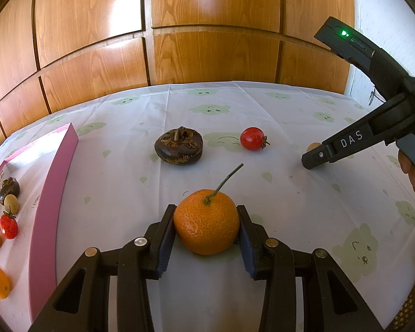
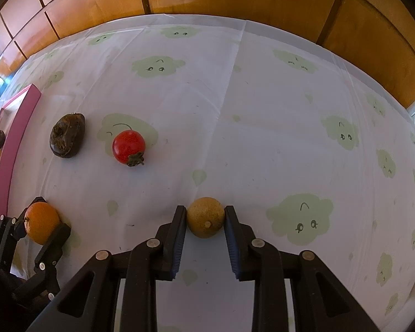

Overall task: Organize fruits
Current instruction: 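Hold the orange in the left tool while the right tool holds the tan fruit, then carry the orange into the tray and open the left tool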

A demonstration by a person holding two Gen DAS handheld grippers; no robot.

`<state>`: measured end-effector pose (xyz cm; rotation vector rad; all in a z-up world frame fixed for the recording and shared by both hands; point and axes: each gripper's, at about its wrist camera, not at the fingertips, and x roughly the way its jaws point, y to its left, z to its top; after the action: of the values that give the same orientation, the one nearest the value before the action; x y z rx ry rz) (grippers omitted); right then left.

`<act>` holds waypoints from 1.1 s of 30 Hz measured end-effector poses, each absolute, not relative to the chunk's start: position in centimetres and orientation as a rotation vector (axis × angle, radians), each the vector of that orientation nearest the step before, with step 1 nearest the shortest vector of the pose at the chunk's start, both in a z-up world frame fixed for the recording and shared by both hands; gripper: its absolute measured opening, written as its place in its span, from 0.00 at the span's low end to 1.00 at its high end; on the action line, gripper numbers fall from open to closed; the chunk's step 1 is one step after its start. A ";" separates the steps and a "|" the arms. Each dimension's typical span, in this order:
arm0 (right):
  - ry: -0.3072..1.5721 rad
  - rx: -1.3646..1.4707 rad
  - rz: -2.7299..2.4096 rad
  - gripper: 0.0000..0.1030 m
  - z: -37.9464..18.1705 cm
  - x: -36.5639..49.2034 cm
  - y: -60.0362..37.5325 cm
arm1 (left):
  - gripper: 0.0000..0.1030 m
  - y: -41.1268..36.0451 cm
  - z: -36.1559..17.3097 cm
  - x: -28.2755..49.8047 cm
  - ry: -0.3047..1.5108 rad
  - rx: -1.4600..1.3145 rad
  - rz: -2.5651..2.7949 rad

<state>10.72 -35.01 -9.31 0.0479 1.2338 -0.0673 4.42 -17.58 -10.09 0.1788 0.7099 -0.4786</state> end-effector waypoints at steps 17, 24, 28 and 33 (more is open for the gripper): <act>1.222 0.021 -0.055 0.28 -9.4 10.6 -34.8 | 0.41 -17.7 -9.9 4.6 0.724 0.198 -0.471; 1.216 0.015 -0.050 0.28 -9.3 10.4 -34.6 | 0.40 -17.3 -9.1 4.8 0.783 0.172 -0.486; 1.215 0.014 -0.052 0.28 -9.3 10.5 -34.6 | 0.40 -16.3 -6.8 3.9 0.757 0.138 -0.511; 1.211 0.009 -0.058 0.28 -9.2 10.4 -34.5 | 0.40 -13.3 -4.1 4.8 0.787 0.030 -0.507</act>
<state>10.36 -34.51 -9.16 0.0091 1.2114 -0.0583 4.83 -13.27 -4.09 0.0298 0.7865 -0.5072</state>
